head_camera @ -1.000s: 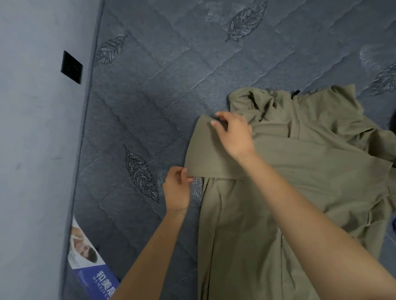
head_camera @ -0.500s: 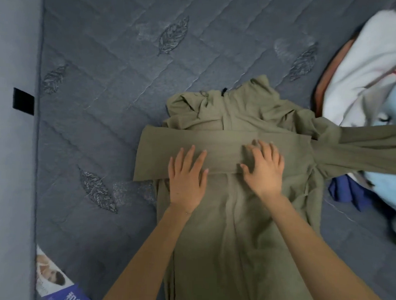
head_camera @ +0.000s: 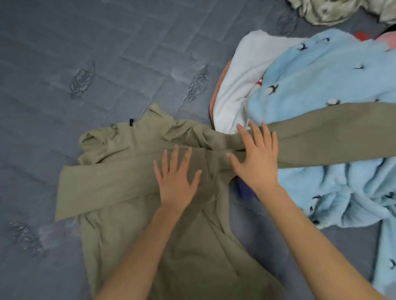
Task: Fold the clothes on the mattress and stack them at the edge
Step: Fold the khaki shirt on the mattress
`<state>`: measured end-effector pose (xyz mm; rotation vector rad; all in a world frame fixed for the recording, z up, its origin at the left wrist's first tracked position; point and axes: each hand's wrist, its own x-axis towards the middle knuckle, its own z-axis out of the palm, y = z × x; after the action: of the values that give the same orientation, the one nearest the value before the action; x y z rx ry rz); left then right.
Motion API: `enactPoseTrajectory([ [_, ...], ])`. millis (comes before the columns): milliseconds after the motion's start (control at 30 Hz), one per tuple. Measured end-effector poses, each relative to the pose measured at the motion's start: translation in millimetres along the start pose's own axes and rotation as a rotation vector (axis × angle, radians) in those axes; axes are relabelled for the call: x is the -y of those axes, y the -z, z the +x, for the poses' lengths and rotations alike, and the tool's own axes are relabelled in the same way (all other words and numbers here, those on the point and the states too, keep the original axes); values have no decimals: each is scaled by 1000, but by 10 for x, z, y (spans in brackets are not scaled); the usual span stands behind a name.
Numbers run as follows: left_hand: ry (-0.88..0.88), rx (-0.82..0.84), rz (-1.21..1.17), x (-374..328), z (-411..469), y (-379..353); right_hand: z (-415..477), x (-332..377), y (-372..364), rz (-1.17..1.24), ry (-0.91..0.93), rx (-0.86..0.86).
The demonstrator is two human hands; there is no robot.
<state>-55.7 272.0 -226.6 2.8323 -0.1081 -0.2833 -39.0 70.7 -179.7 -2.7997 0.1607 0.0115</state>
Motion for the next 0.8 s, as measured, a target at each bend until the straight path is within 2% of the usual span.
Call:
enactPoseTrajectory([
  [167,-59,6,-60,-955,223,-1,225,-590,636,6,-18,-118],
  [367,-246,-25,-154,-1983,390,34,245,-1620,1216,-15,-225,-185],
  [567,-338,38,-91,-2441,391,-20,136,-2431,1481,132,-560,-84],
  [700,-447,66,-38,-2630,373,-77,87,-2682,1525,207,-692,-28],
  [800,-483,79,-33,-2731,336,-106,58,-2742,1518,316,-763,-55],
])
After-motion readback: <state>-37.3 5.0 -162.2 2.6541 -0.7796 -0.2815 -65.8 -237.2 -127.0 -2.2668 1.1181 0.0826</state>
